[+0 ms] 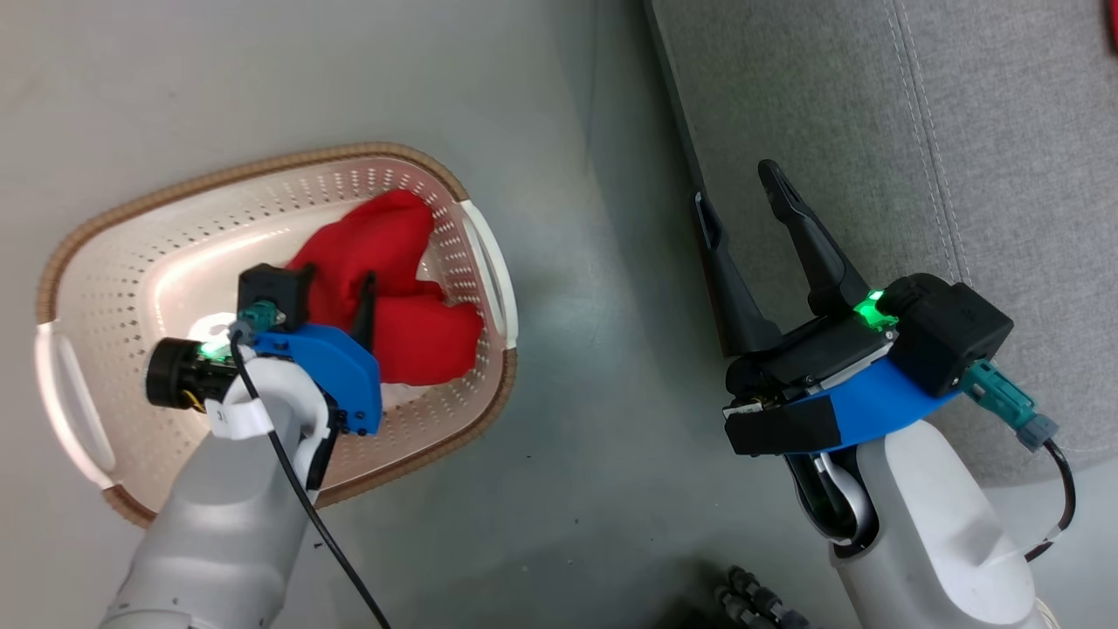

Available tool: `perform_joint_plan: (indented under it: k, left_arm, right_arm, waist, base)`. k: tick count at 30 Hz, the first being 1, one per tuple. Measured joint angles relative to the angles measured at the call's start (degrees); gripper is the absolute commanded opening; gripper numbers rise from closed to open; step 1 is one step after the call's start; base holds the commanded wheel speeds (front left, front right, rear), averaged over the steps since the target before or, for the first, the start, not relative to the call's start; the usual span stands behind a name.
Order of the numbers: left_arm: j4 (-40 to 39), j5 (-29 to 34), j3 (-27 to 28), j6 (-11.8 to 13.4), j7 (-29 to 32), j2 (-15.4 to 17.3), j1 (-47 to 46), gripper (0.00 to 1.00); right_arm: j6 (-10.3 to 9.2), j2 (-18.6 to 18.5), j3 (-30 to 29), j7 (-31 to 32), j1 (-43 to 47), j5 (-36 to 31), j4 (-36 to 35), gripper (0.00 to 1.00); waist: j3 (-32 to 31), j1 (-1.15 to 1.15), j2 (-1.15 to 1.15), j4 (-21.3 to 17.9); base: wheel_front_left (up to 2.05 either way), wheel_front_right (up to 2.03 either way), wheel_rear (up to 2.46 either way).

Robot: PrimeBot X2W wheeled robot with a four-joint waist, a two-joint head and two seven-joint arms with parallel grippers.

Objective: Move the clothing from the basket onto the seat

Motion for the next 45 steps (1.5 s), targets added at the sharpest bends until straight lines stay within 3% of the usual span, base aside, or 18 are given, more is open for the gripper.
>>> perform_joint_plan:
  k: [9, 16, 17, 18, 19, 36, 45]
  left_arm:
    - [6.3, -1.8, 1.4, 4.8, 5.0, 0.0, -2.8, 1.0]
    - [7.6, -2.7, 1.5, 5.8, 8.9, -0.9, -3.1, 1.0]
    - [7.7, -2.7, 1.5, 5.8, 9.0, -0.9, -3.1, 0.7]
    - [7.7, -2.9, 1.4, 5.8, 9.0, -0.9, -3.1, 0.29]
    - [7.8, -3.0, 1.3, 5.7, 8.8, -1.0, -3.1, 0.0]
    - [8.3, -4.6, 0.4, 4.2, 8.7, -2.5, -3.0, 0.0]
    - [8.5, -5.4, -0.1, 3.2, 7.1, -3.2, -1.2, 0.0]
  right_arm:
    - [0.0, 0.0, 0.7, -0.2, 0.3, 0.3, -1.2, 1.0]
    - [0.0, 0.0, 0.7, -0.2, 0.5, 0.3, -1.7, 1.0]
    - [0.0, 0.0, 0.8, -0.2, 0.5, 0.3, -1.7, 1.0]
    - [0.0, 0.0, 0.8, -0.2, 0.5, 0.3, -1.8, 1.0]
    - [0.0, 0.0, 0.9, -0.2, 0.5, 0.3, -1.8, 1.0]
    - [0.0, 0.0, 1.1, -0.2, 0.5, -0.4, -0.7, 1.0]
    - [0.0, 0.0, 1.9, -0.2, 0.3, -0.7, 1.4, 1.0]
  waist:
    - [2.9, 0.0, 0.0, -1.6]
    - [3.3, 0.0, 0.0, -1.2]
    - [3.3, 0.0, 0.0, -1.1]
    - [3.3, -0.01, 0.0, -1.0]
    - [3.3, 0.0, 0.0, -0.9]
    - [1.2, -0.01, 0.0, 0.9]
    - [-3.7, -0.01, 0.0, 2.6]
  base:
    - [0.0, 0.0, 0.0]
    - [0.0, 0.0, 0.0]
    - [0.0, 0.0, 0.0]
    - [0.0, 0.0, 0.0]
    - [0.0, 0.0, 0.0]
    - [0.0, 0.0, 0.0]
    - [0.0, 0.0, 0.0]
